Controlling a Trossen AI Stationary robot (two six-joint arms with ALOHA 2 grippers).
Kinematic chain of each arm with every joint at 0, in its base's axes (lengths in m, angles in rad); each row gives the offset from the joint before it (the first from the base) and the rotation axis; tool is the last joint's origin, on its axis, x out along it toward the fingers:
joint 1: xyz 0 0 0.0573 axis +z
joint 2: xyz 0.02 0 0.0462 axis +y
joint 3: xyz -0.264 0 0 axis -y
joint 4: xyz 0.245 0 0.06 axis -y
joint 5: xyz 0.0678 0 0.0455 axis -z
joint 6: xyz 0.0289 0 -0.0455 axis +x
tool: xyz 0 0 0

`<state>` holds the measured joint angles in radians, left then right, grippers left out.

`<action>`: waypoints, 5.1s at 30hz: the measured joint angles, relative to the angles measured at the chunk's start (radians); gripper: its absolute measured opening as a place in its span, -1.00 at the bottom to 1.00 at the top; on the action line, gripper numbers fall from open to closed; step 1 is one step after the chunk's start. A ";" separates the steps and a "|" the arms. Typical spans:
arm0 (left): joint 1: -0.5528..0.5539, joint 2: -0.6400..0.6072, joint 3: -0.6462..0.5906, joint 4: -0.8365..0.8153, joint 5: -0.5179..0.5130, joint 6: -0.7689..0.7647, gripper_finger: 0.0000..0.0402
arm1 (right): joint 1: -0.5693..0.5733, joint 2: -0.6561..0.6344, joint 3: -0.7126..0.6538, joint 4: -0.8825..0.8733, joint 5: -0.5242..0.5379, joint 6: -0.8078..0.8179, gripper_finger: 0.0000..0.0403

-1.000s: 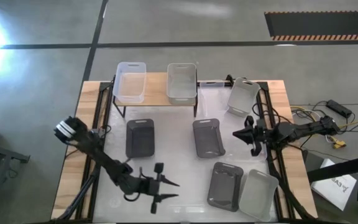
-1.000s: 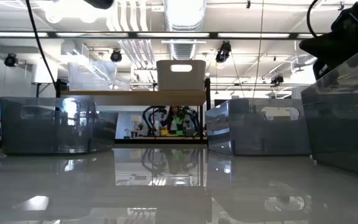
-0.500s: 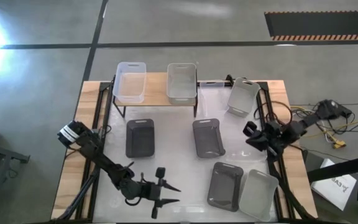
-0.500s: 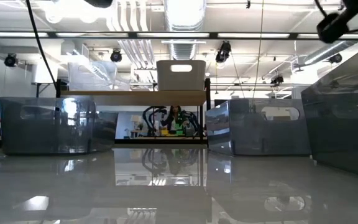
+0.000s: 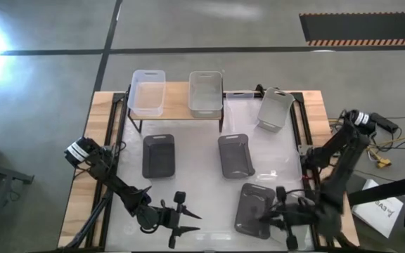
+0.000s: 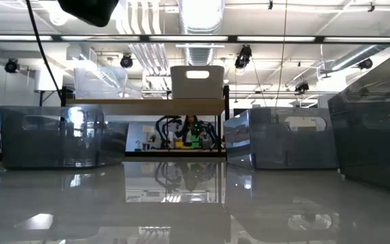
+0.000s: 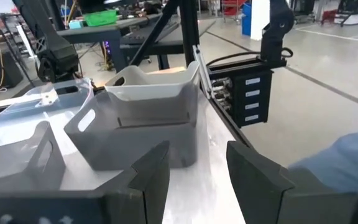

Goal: Stack baskets on shelf by color
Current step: Stack the right gray bin on top of the gray bin on the shelf, then stack the bottom black bin on top of the top black bin

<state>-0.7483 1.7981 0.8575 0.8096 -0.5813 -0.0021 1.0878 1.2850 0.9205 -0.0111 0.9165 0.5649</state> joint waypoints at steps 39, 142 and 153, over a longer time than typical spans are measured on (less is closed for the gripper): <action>0.000 0.000 0.000 -0.019 -0.002 -0.001 -0.29 | 0.031 0.657 0.704 -1.198 -0.814 0.821 -0.89; 0.010 -0.002 0.000 -0.004 -0.168 -0.012 -0.29 | -1.380 0.613 1.421 -1.264 -0.839 -0.981 -0.32; 0.010 -0.002 0.000 -0.005 -0.168 -0.012 -0.29 | -1.302 0.444 1.221 -1.279 -1.074 -0.908 -0.54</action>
<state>-0.7387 1.7962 0.8570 0.8047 -0.7494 -0.0137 -0.2140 1.7287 2.1410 -1.2904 -0.1574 -0.3429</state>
